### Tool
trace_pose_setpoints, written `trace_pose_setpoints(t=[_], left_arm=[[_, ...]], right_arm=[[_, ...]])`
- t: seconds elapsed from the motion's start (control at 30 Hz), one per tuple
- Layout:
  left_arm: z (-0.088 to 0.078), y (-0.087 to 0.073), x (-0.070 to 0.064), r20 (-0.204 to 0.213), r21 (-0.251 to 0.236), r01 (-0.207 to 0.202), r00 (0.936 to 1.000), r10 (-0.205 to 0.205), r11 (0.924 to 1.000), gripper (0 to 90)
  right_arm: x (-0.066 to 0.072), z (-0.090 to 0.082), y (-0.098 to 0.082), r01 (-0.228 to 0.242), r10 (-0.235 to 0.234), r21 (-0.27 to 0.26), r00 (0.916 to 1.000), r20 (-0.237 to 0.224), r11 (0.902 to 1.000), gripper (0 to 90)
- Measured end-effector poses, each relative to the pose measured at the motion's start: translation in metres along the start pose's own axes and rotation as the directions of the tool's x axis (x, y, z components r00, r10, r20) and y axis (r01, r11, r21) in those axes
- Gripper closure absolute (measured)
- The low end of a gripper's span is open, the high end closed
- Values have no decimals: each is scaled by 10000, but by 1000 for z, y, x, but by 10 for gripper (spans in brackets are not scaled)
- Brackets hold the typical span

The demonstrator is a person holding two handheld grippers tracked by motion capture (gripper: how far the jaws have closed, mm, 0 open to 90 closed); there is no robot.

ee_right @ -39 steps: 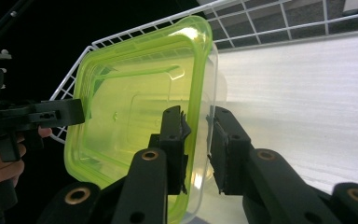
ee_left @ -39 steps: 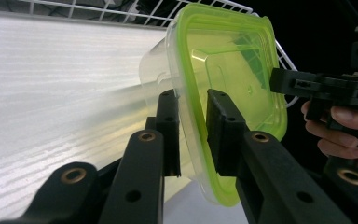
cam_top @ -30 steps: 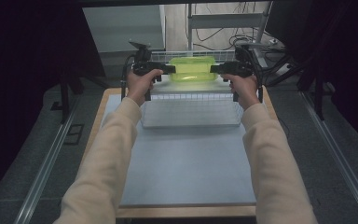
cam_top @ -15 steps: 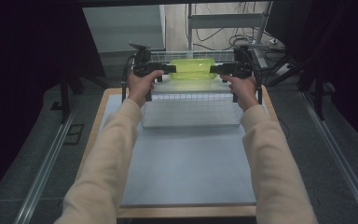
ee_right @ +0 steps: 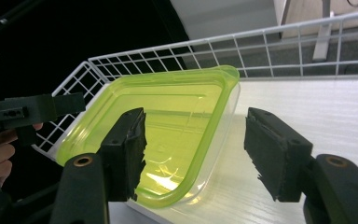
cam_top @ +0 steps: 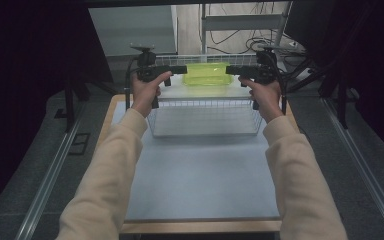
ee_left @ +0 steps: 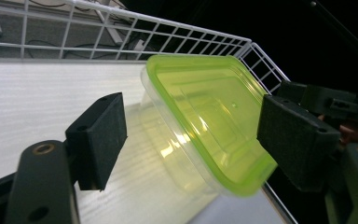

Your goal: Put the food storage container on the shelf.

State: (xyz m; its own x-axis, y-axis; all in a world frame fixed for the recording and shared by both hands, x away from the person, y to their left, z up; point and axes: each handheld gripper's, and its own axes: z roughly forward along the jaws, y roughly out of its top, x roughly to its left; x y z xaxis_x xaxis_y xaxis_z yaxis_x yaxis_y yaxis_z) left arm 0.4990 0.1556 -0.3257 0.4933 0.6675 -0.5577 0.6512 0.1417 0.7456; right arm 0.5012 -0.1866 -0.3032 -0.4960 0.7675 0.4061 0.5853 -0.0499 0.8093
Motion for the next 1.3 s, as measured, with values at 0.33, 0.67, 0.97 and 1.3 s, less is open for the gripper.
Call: trace_pose_setpoints(t=[0.33,0.67,0.97,1.3], left_arm=[[-38,-26,-9,375,-121,-894,9953,898,9959,229],[-74,-89,-23,1033,-269,-1748,9788,1767,9842,228],[-91,-162,-27,1144,85,-2373,9653,2348,9714,226],[-84,-235,-9,836,1015,-2447,9679,2368,9643,224]], right_arm=[[7,-28,-21,946,-957,-157,9913,-902,9954,342],[15,-68,-80,2330,-2324,-145,9603,-1544,9724,286],[4,-89,-148,3025,-2980,17,9399,-1668,9531,240],[-21,-95,-228,2824,-2651,777,9471,-1808,9561,227]])
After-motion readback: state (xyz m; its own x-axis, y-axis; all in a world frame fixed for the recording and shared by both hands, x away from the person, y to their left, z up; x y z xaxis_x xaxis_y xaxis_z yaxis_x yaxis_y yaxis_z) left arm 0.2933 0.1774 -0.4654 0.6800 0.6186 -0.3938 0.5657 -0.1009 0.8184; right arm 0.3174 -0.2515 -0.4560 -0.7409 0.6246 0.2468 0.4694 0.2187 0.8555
